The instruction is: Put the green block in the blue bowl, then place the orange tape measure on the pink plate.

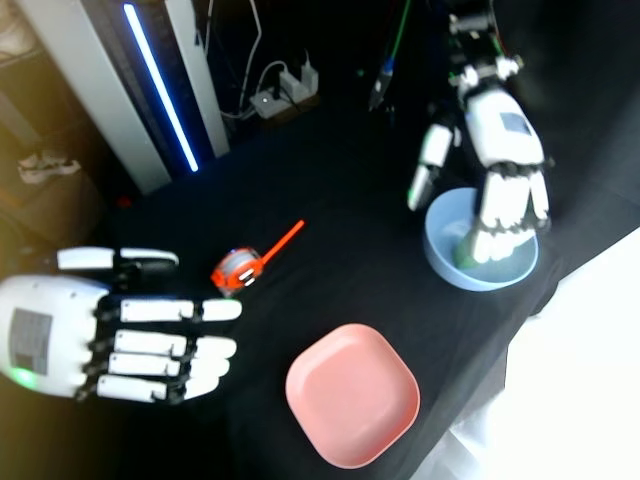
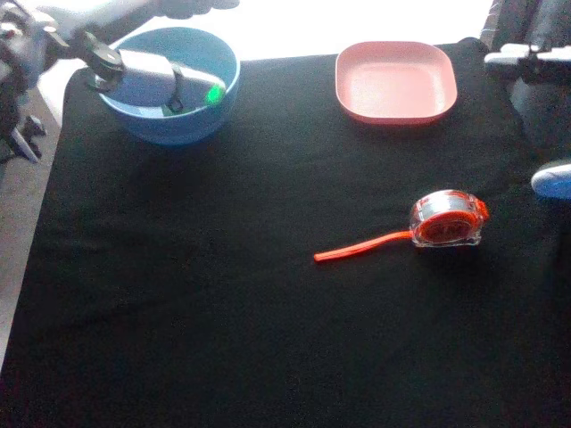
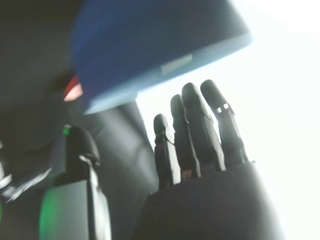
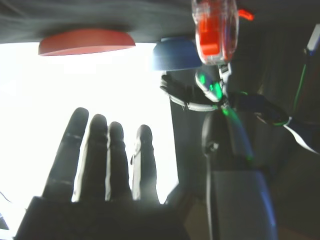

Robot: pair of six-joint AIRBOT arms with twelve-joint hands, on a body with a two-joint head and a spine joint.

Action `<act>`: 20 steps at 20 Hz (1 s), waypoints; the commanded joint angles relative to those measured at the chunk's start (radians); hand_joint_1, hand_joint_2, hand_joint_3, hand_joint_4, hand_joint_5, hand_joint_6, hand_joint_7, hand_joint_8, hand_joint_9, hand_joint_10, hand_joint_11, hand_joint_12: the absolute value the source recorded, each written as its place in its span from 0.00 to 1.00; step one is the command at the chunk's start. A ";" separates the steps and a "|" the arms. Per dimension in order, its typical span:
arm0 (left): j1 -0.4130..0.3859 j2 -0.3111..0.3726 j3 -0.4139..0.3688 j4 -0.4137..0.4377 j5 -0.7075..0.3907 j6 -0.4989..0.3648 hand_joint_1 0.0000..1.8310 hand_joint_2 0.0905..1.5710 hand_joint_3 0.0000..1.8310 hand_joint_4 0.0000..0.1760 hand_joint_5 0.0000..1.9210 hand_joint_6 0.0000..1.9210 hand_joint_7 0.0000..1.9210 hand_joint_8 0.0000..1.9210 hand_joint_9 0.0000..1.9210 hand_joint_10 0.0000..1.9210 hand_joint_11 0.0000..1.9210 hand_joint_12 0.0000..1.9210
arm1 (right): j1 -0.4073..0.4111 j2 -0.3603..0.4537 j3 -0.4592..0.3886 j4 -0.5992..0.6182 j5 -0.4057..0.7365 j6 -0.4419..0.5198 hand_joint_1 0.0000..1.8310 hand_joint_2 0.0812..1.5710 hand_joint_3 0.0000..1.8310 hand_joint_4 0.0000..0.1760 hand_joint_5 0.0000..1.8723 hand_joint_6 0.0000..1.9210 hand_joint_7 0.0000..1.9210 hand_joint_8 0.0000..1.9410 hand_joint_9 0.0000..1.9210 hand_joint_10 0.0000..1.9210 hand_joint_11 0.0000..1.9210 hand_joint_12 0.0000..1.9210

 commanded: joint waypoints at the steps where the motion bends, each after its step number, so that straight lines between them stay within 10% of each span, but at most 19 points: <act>1: 0.021 0.037 -0.028 -0.029 -0.239 0.003 0.35 0.63 0.00 0.90 0.17 0.00 0.20 0.00 0.18 0.00 0.00 0.45 | 0.029 -0.001 -0.003 0.025 0.125 0.013 0.48 0.59 0.00 0.71 0.14 0.00 0.07 0.00 0.06 0.00 0.00 0.28; 3: 0.087 0.089 -0.091 -0.045 -0.347 0.004 0.35 0.62 0.00 0.92 0.16 0.00 0.15 0.00 0.12 0.00 0.00 0.31 | 0.067 -0.007 -0.012 -0.029 0.125 0.014 0.50 0.57 0.00 0.67 0.16 0.00 0.06 0.00 0.07 0.00 0.00 0.29; 5: 0.188 0.154 -0.169 -0.064 -0.451 0.004 0.32 0.59 0.00 0.87 0.16 0.00 0.11 0.00 0.09 0.00 0.00 0.33 | 0.102 -0.024 -0.013 -0.089 0.121 0.031 0.50 0.54 0.00 0.90 0.17 0.00 0.09 0.00 0.11 0.01 0.00 0.45; 7: 0.285 0.192 -0.233 -0.099 -0.542 0.004 0.37 0.58 0.00 0.62 0.16 0.00 0.08 0.00 0.05 0.00 0.00 0.23 | 0.108 -0.038 -0.013 -0.115 0.109 0.040 0.52 0.52 0.00 1.00 0.18 0.00 0.10 0.00 0.11 0.00 0.00 0.44; 9: 0.400 0.208 -0.281 -0.148 -0.612 0.004 0.43 0.55 0.00 0.68 0.15 0.00 0.07 0.00 0.06 0.00 0.00 0.24 | 0.109 -0.056 -0.008 -0.146 0.067 0.041 0.55 0.54 0.00 0.78 0.20 0.00 0.13 0.00 0.16 0.01 0.00 0.50; 10: 0.447 0.209 -0.296 -0.177 -0.639 0.003 0.45 0.53 0.00 0.70 0.13 0.00 0.06 0.00 0.05 0.00 0.01 0.03 | 0.110 -0.070 -0.001 -0.163 0.040 0.041 0.57 0.55 0.00 0.72 0.22 0.00 0.15 0.00 0.22 0.01 0.02 0.54; 15: 0.513 0.206 -0.311 -0.222 -0.672 -0.024 0.40 0.55 0.00 0.47 0.14 0.00 0.05 0.00 0.05 0.00 0.07 0.06 | 0.112 -0.101 0.033 -0.188 -0.043 0.041 0.66 0.56 0.00 0.49 0.26 0.00 0.20 0.00 0.30 0.01 0.15 0.54; 16: 0.527 0.204 -0.313 -0.237 -0.683 -0.024 0.38 0.57 0.01 0.53 0.12 0.00 0.04 0.00 0.03 0.00 0.04 0.04 | 0.112 -0.108 0.042 -0.188 -0.055 0.041 0.69 0.56 0.00 0.20 0.31 0.00 0.26 0.00 0.32 0.01 0.18 0.55; 18: 0.558 0.200 -0.317 -0.276 -0.719 -0.024 0.37 0.58 0.01 0.59 0.11 0.00 0.04 0.00 0.04 0.00 0.04 0.05 | 0.112 -0.122 0.054 -0.188 -0.064 0.041 0.71 0.55 0.00 0.10 0.36 0.00 0.31 0.01 0.39 0.03 0.24 0.58; 20: 0.579 0.198 -0.320 -0.305 -0.746 -0.025 0.38 0.57 0.00 0.66 0.11 0.00 0.04 0.00 0.05 0.01 0.07 0.06 | 0.112 -0.136 0.059 -0.188 -0.068 0.041 0.72 0.56 0.00 0.00 0.41 0.00 0.39 0.00 0.43 0.25 0.31 0.71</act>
